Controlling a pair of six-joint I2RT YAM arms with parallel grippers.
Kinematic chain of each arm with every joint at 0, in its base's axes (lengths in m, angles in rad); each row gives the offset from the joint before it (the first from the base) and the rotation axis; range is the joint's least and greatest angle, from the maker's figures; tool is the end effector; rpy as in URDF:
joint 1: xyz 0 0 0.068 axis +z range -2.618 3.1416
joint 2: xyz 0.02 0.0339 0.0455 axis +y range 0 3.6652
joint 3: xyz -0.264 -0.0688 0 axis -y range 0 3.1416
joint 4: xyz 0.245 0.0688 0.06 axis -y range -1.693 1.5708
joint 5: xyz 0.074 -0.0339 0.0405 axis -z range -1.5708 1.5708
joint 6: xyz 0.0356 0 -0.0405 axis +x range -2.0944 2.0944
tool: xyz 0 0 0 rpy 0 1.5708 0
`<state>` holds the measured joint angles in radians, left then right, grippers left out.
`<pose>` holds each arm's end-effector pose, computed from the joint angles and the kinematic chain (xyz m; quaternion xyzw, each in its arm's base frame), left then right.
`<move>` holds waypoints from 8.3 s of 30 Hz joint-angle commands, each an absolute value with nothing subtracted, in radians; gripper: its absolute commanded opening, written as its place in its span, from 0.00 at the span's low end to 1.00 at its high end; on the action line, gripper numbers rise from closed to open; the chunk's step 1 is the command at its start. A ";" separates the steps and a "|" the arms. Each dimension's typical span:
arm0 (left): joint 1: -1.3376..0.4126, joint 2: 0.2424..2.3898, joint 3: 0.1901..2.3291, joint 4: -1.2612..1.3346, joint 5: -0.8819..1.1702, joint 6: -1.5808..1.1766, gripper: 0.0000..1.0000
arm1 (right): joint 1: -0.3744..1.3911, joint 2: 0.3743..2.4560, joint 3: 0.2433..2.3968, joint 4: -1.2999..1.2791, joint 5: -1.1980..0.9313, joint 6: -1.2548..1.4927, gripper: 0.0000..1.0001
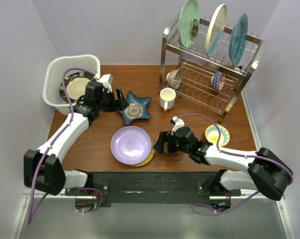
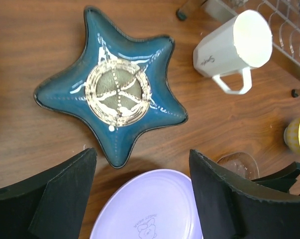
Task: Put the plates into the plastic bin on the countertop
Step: Pick up the plate at the center of the board, then place the plate in the plastic bin.
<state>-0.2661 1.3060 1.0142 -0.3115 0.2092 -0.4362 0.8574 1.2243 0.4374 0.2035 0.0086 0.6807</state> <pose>0.2802 -0.0840 0.2935 -0.0264 0.8814 -0.2459 0.4025 0.1555 0.1792 0.1703 -0.0757 0.8773 0.3268 0.3431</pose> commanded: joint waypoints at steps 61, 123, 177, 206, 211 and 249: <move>-0.310 1.700 0.959 -0.146 0.006 -0.568 0.00 | 0.862 1.227 0.448 0.235 0.018 0.684 0.95; -0.308 1.401 1.264 -0.433 0.025 -0.515 0.00 | 0.861 1.184 0.448 0.206 0.021 0.686 0.95; -0.068 1.321 1.419 -0.571 0.107 -0.428 0.00 | 0.864 1.177 0.437 0.199 0.025 0.696 0.96; 0.285 1.368 1.344 -0.453 0.417 -0.489 0.00 | 0.862 1.200 0.446 0.193 0.023 0.687 0.96; 0.345 1.399 1.333 -0.442 0.466 -0.503 0.00 | 0.862 1.201 0.443 0.190 0.020 0.686 0.96; 0.486 1.557 1.275 -0.270 0.336 -0.601 0.00 | 0.862 1.230 0.454 0.193 0.018 0.681 0.96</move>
<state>0.4831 1.5616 1.2030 -0.4271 0.3138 -0.5694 0.8574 1.2182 0.4370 0.1864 0.0086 0.6876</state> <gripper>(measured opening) 0.065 0.957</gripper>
